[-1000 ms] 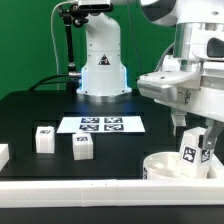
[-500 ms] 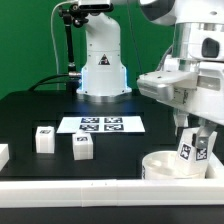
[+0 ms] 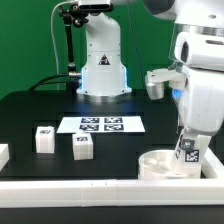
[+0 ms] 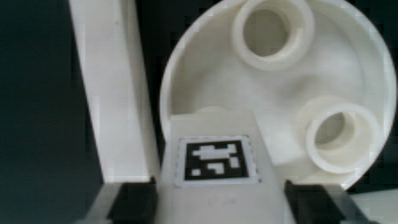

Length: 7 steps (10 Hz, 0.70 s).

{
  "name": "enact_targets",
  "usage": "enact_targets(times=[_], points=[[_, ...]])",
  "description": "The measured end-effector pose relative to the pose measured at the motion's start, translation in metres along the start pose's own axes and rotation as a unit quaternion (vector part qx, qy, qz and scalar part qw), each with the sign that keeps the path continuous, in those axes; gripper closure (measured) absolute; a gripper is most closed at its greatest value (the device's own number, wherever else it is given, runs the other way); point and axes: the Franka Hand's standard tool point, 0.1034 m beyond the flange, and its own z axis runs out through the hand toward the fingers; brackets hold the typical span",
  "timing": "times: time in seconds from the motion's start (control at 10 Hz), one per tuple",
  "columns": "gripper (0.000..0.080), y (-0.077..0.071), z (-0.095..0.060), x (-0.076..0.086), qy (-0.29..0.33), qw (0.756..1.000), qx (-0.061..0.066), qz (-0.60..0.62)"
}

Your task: Assemble stool

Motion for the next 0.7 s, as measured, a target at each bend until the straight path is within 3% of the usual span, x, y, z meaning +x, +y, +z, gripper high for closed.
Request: enact_targets(times=[0.4,0.7], points=[[0.0456,-0.0003,-0.0004,0.0004,0.001,0.989,0.001,0.146],[0.0456,-0.0031,0.0007,-0.0045,0.018,0.957,0.031,0.288]])
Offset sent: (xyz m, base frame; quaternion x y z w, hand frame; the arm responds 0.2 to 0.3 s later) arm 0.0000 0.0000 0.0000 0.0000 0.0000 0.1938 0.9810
